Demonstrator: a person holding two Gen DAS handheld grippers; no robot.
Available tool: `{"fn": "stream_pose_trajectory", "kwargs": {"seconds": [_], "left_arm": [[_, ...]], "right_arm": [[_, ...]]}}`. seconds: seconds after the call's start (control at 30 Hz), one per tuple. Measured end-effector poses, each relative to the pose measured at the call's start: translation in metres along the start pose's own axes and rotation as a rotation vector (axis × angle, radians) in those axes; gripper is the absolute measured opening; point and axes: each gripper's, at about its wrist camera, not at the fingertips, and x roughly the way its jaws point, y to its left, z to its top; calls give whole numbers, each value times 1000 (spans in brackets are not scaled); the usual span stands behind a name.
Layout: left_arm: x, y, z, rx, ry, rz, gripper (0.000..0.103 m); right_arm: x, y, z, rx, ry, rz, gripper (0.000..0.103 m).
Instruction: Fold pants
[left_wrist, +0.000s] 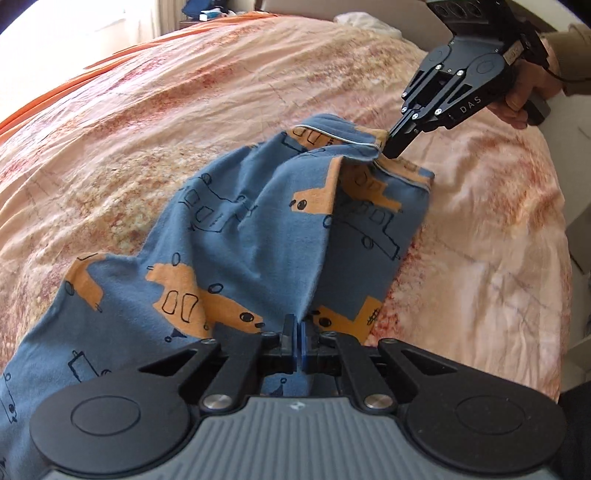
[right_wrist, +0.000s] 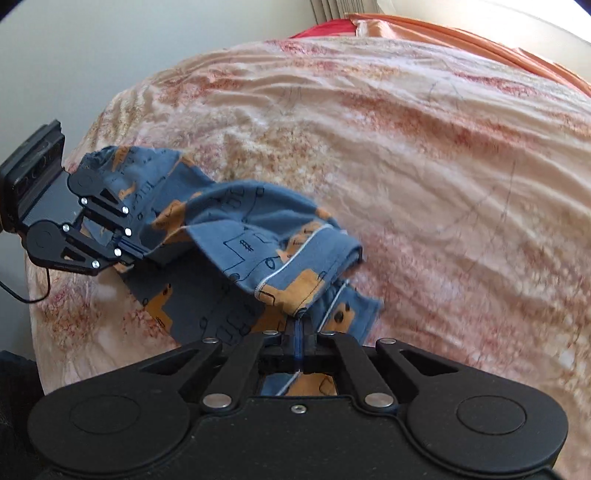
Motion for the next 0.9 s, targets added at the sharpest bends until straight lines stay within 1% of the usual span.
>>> {"fn": "stream_pose_trajectory", "kwargs": {"seconds": [0.07,0.1,0.13,0.17,0.2,0.23,0.27,0.3,0.33,0.4,0.5,0.53,0.57,0.6,0.63,0.67,0.7,0.73,0.83,0.9], "left_arm": [[2,-6,-1,45,21,2,1],[2,-7,-1,54,26,1,1],[1,-9,0,58,31,3,1],[1,-9,0,58,33,5,1],[1,-10,1,58,35,7,1],[1,-10,2,57,38,12,1],[2,-11,2,58,43,16,1],[3,-11,3,58,47,19,1],[4,-12,4,61,51,25,1],[4,-14,8,68,48,39,1],[-4,-23,22,96,-13,75,2],[-6,-27,27,113,-36,91,3],[-8,-33,34,139,-66,115,7],[-7,-39,39,163,-86,132,18],[-5,-44,44,183,-98,139,24],[-2,-50,50,203,-109,142,35],[2,-55,54,222,-117,148,38],[7,-61,58,245,-120,157,38],[25,-75,64,316,-109,239,38],[33,-77,67,326,-105,291,37]], "right_arm": [[11,-1,-14,31,52,14,0],[12,-3,-19,54,58,26,8],[9,-7,-23,103,46,51,18],[4,-13,-26,168,19,96,21],[-3,-20,-28,247,-32,136,24],[-11,-29,-29,333,-93,173,28],[-15,-38,-29,405,-144,197,32],[-18,-45,-26,461,-193,201,36],[-19,-50,-22,495,-228,192,36],[-11,-58,-12,525,-258,185,36],[15,-71,6,545,-210,189,36],[25,-74,10,549,-181,189,36],[33,-76,14,552,-159,195,36],[39,-77,17,551,-142,204,36],[43,-78,19,548,-128,212,36],[47,-79,21,550,-119,219,36],[50,-80,22,559,-119,227,36],[51,-81,22,570,-117,237,36],[55,-85,20,602,-105,253,36],[55,-86,18,616,-101,257,36]]}}
